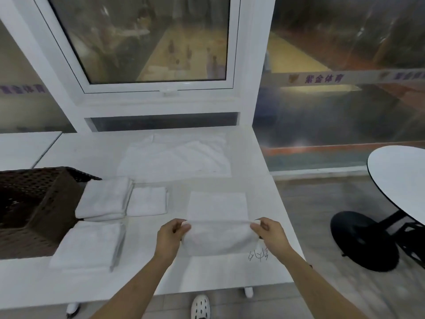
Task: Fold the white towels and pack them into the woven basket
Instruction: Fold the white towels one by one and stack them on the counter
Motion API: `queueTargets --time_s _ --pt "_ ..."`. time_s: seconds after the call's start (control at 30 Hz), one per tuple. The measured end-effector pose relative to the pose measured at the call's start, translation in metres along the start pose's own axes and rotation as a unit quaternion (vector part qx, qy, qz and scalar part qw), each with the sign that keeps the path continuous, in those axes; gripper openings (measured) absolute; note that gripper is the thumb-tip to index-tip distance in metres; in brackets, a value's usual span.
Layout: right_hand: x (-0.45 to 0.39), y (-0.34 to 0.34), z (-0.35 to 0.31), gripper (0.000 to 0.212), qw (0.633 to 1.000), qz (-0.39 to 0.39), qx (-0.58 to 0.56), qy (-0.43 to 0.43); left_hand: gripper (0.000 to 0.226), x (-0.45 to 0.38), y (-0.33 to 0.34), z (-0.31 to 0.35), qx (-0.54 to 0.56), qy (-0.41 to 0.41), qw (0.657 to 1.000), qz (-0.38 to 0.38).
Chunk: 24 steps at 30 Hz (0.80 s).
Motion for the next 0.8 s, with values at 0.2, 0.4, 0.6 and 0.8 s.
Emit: queueTargets --time_s 0.2,0.4,0.6,0.8 --pt "-0.053 0.005 -0.006 0.044 0.998 0.061 -0.023 0.014 0.008 -0.07 0.018 0.006 0.011 -0.012 1.0 0.014" --pt "-0.116 0.017 0.007 0.047 0.994 0.093 -0.016 0.051 0.008 -0.145 0.038 -0.014 0.005 -0.048 0.999 -0.001" --pt "-0.181 0.029 0.019 0.045 0.991 0.106 0.01 0.076 0.012 -0.215 0.051 -0.039 -0.025 -0.072 0.997 -0.01" --pt "-0.236 0.041 0.039 0.03 0.988 0.104 0.07 0.092 0.014 -0.268 0.067 -0.062 -0.067 -0.069 0.995 -0.018"
Point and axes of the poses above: each hand's wrist, its own x-axis away from the middle knuckle, its own y-axis out of the palm, z = x × y, the point moved 6 cm from there along -x, towards the middle knuckle, and after that the axes turned 2 degrees about x, right-handed, at the moved point
